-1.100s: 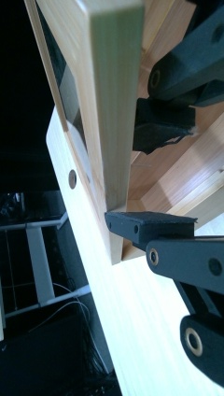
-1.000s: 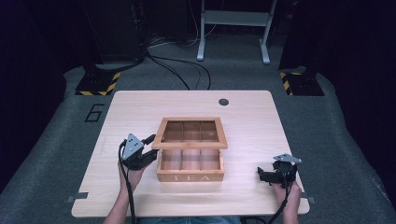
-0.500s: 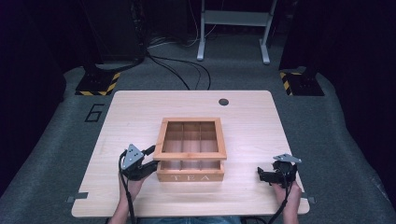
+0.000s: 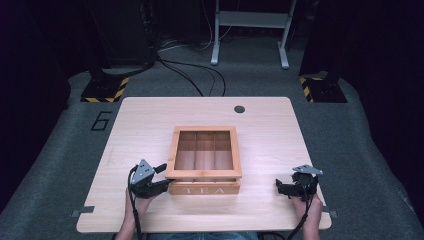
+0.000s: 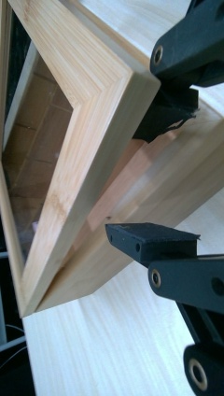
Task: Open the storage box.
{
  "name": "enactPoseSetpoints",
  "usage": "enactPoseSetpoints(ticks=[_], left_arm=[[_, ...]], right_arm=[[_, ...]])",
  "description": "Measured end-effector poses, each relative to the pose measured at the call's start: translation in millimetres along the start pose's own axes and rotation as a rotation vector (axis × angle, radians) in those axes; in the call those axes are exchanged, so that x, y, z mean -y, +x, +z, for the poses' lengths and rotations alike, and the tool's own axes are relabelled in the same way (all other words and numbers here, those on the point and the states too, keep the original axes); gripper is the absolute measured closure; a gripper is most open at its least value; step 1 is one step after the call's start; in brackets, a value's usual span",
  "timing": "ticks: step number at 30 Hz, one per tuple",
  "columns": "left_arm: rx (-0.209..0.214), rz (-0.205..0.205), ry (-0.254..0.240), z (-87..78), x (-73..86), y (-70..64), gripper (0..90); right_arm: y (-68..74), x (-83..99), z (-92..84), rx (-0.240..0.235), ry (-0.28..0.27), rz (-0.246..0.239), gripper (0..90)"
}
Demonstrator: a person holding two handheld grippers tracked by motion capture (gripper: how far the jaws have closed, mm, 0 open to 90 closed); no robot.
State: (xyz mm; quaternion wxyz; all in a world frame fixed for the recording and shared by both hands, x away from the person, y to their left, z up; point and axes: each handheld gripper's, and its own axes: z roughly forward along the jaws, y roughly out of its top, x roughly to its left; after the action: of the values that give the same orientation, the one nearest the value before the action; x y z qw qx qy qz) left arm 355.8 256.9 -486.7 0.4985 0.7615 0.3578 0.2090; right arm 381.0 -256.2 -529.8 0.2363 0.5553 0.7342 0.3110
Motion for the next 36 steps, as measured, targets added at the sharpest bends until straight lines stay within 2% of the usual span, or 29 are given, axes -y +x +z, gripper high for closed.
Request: enactPoseSetpoints(ticks=[5,20,21,22,23,24,25,29,32,34,36], left_arm=[[0.012,-0.019,-0.001,-3.7,5.0,0.8,43.7],[0.03,-0.027,-0.018,-18.9,11.9,-3.4,36.7],[0.036,-0.031,-0.013,-20.1,13.2,-3.4,36.7],[0.017,0.001,0.03,-19.2,15.5,-5.5,33.2],[0.014,0.011,0.053,-17.8,18.4,-6.8,31.5],[0.014,0.011,0.053,-17.8,18.4,-6.8,29.7],[0.026,-0.011,0.049,-17.0,25.4,-6.9,27.8],[0.014,-0.036,0.081,-24.9,30.8,-1.0,15.3],[-0.022,-0.055,0.123,-32.4,37.2,6.2,10.1],[-0.069,-0.059,0.152,-36.9,43.0,11.7,8.3],[-0.099,-0.086,0.179,-40.7,49.4,18.9,6.4]], right_arm=[[0.1,0.0,0.1,0.001,-0.001,0.002,1.0],[0.0,0.0,0.0,0.0,0.0,0.0,1.0],[0.0,0.0,0.0,0.0,0.0,0.0,1.0],[0.0,0.0,0.0,0.0,0.0,0.0,1.0],[0.0,0.0,0.0,0.0,0.0,0.0,1.0],[0.0,0.0,0.0,0.0,0.0,0.0,1.0],[0.0,0.0,0.0,0.0,0.0,0.0,1.1],[0.0,0.1,0.1,0.002,-0.003,0.001,1.3],[0.0,0.1,0.0,0.002,-0.004,0.001,1.3],[0.0,0.1,0.0,0.002,-0.004,0.001,1.3],[0.1,0.1,0.0,0.003,-0.003,0.001,1.3]])
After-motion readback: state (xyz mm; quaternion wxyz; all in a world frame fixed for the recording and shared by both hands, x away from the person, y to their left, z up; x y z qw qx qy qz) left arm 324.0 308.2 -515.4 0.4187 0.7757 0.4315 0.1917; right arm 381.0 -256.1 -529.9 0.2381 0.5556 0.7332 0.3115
